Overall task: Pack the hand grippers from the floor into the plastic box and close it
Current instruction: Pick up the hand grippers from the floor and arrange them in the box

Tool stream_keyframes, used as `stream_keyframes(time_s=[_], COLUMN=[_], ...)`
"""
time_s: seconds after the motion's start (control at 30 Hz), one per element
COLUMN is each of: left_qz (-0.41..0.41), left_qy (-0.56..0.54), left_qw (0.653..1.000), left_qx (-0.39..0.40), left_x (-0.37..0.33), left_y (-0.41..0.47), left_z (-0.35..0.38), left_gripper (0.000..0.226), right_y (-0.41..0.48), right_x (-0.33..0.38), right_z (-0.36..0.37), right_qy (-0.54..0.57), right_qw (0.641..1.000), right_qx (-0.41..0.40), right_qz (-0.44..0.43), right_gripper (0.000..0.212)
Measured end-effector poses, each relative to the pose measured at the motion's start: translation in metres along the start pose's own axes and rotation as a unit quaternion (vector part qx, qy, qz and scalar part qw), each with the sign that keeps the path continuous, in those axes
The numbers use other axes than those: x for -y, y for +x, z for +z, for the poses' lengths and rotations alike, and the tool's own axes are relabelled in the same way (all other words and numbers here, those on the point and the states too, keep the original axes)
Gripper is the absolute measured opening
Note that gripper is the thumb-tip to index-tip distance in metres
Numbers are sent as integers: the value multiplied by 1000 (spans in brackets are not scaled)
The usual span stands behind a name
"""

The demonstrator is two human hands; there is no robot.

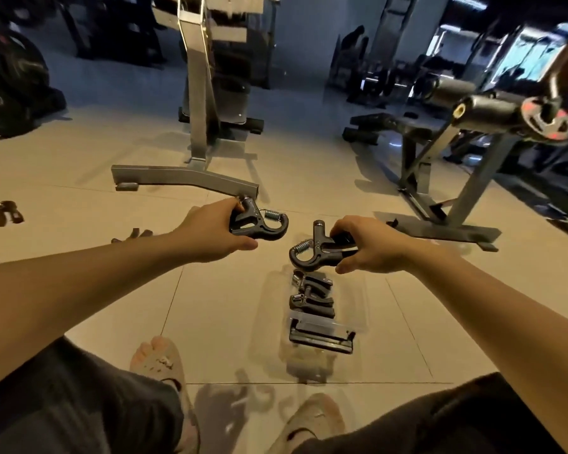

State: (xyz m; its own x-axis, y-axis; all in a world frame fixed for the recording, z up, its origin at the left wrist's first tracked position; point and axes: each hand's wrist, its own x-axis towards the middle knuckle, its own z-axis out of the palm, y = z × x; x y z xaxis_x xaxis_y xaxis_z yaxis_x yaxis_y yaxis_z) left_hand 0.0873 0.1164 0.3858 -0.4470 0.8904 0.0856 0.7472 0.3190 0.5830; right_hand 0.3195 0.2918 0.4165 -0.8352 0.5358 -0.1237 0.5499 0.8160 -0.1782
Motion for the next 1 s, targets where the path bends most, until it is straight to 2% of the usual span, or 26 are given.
stream_keyframes(time_s=[0.37, 0.63, 0.8, 1.0], left_qz=[37, 49, 57, 55], left_qy=[39, 85, 94, 102], left_qw=[996, 990, 989, 985], left_qx=[76, 97, 102, 128], left_x=[-9, -33, -39, -20], left_y=[89, 154, 190, 239], left_z=[47, 64, 72, 104], left_gripper=[51, 59, 58, 60], right_y=[38, 73, 98, 134], right_x=[-82, -128, -146, -164], right_z=[64, 58, 67, 118], right_qy=[36, 53, 18, 61], right_qw=[998, 994, 995, 988], right_qx=[18, -13, 25, 75], right_qz=[51, 94, 96, 124], right_gripper=[52, 54, 52, 52])
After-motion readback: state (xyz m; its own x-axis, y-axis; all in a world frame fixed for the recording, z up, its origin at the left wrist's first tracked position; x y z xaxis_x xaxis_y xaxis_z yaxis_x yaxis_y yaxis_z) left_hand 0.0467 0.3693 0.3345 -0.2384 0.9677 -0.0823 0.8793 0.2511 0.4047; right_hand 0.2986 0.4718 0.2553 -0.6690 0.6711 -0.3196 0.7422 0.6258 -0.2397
